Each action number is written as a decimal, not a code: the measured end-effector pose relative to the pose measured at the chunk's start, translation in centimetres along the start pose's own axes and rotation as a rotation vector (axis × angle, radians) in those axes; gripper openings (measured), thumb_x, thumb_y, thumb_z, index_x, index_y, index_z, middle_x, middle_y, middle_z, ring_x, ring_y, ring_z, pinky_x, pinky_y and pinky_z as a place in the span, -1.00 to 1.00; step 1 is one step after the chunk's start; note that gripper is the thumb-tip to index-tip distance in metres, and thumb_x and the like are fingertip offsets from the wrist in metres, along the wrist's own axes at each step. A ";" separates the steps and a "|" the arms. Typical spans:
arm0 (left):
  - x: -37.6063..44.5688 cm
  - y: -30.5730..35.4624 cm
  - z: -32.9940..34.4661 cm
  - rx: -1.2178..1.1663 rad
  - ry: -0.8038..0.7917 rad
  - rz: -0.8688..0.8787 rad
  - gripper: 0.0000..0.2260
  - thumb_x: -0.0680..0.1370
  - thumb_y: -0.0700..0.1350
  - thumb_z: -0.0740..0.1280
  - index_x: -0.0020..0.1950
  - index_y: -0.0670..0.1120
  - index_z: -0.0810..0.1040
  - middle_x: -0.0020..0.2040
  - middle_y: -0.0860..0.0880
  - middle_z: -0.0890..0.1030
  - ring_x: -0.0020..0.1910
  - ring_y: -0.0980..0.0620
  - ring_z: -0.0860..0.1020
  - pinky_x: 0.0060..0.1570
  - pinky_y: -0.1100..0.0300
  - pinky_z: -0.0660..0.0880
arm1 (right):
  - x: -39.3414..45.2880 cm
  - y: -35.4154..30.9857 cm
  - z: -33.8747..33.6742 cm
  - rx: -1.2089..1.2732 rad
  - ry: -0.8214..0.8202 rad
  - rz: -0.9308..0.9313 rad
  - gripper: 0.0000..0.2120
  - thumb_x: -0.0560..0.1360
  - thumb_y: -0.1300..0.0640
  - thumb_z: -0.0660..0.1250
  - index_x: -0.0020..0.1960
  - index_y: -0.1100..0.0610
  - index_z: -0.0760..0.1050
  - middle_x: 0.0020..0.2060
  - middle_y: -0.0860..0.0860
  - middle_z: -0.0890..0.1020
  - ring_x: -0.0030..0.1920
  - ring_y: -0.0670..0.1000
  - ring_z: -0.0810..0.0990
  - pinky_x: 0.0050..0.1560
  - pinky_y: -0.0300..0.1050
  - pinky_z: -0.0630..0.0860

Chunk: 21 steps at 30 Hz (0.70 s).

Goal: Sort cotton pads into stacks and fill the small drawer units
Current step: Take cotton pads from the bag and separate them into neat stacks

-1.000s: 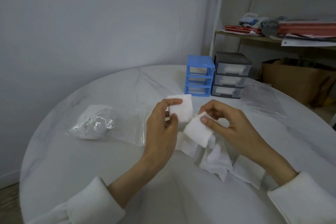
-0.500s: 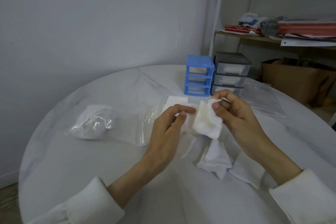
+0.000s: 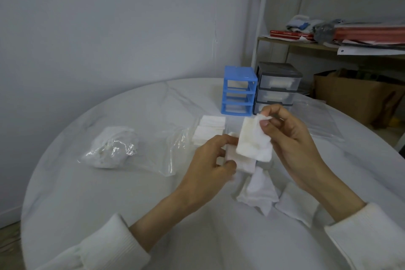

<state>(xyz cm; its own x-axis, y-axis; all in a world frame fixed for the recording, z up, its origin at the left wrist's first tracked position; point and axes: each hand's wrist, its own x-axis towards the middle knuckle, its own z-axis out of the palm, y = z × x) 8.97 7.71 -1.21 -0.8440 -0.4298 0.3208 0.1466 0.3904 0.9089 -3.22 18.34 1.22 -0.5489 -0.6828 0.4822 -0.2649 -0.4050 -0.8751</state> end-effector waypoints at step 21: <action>0.2 0.2 -0.1 -0.248 -0.013 -0.075 -0.71 0.57 -0.33 0.12 0.16 -0.13 0.55 0.12 -0.06 0.59 0.03 0.04 0.57 -0.13 0.27 0.56 | 0.0 0.5 0.1 -0.284 -0.080 -0.038 -0.84 0.53 0.33 0.20 -0.13 0.10 0.43 -0.26 -0.28 0.54 -0.19 -0.28 0.50 -0.15 -0.43 0.44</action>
<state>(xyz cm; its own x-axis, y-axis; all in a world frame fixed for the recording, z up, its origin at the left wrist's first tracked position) 8.86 7.60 -0.94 -0.8636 -0.4390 0.2481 0.2043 0.1452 0.9681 -3.31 18.06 0.82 -0.4728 -0.7206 0.5071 -0.5020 -0.2526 -0.8271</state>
